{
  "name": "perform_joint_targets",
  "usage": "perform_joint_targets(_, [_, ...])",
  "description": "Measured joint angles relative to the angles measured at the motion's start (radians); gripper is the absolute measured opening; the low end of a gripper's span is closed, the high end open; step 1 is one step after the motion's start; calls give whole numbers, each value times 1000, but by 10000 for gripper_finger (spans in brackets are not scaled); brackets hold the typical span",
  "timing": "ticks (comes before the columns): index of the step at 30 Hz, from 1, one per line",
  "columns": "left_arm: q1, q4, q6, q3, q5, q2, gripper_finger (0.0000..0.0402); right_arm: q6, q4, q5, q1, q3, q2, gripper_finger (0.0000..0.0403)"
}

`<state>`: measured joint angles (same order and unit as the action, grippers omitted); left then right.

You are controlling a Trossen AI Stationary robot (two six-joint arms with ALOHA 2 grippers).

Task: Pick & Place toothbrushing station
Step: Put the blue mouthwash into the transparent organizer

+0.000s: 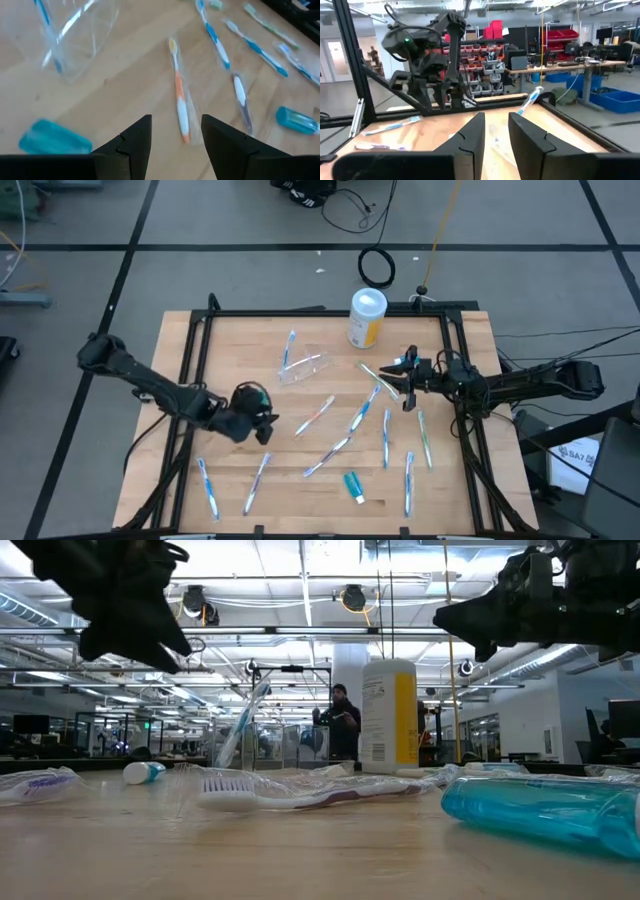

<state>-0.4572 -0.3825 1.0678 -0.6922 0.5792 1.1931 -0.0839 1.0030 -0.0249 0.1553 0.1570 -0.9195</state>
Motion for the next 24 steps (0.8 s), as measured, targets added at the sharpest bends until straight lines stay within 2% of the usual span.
perform_joint_targets(7, [-47,-170,190,-10,-84,19,177,-140,86,24,0,0,0,77])
perform_joint_targets(12, [-76,-236,248,-19,-47,19,177,-66,121,32,0,0,0,77])
perform_joint_targets(15, [-85,-231,277,-20,-3,19,177,-2,127,98,0,0,0,77])
perform_joint_targets(18, [-88,-228,280,-20,6,19,177,60,155,260,2,0,1,77])
perform_joint_targets(21, [-83,-227,284,-20,17,32,177,223,116,399,3,0,0,77])
perform_joint_targets(24, [-70,-223,337,-20,30,67,177,294,56,415,9,0,-1,77])
